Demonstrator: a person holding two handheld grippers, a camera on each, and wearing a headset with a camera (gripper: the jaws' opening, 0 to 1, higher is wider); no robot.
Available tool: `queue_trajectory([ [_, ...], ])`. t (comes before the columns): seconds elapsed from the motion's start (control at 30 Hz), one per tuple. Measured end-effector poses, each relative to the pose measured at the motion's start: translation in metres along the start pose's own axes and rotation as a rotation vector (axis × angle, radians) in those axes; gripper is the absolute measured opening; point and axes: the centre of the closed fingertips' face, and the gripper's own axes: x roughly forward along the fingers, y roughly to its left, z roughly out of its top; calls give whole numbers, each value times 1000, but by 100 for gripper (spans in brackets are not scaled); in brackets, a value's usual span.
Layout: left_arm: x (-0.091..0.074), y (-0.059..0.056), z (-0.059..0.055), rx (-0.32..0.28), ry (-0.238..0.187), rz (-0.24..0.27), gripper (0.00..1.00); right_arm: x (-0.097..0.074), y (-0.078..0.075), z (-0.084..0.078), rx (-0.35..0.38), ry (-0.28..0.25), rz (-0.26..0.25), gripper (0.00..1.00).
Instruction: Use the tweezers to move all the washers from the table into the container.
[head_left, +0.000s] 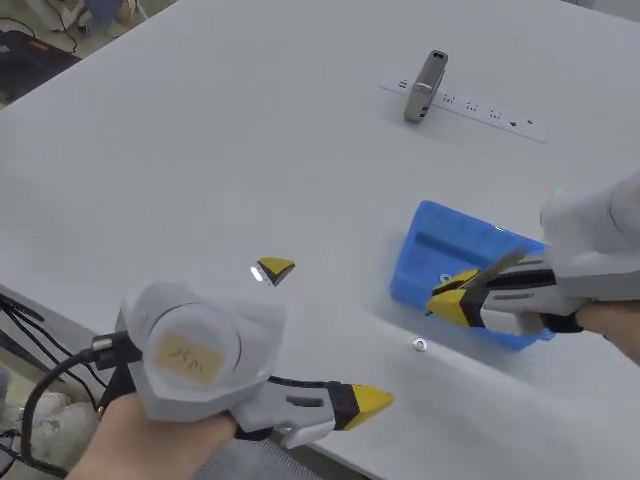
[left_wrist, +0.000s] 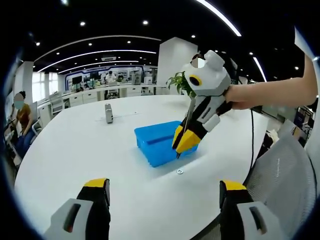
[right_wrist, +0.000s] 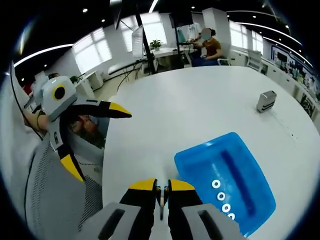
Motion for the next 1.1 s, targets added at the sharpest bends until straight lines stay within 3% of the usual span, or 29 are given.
queue_trajectory([
  [0.17,0,0,0,2,1,-1,93,16,-1,-18,0,59,2,5],
  [0.3,0,0,0,-3,-3,2,93,19,-4,-27,-14,97,1,5],
  [0.57,0,0,0,-2,-3,-3,93,19,-6,-32,-74,145,-15,5],
  [0.73,0,0,-1,0,2,-3,93,21,-3,-32,-84,141,-4,5],
  [1.1,0,0,0,-2,-1,-1,93,23,12,-38,-338,251,16,5],
])
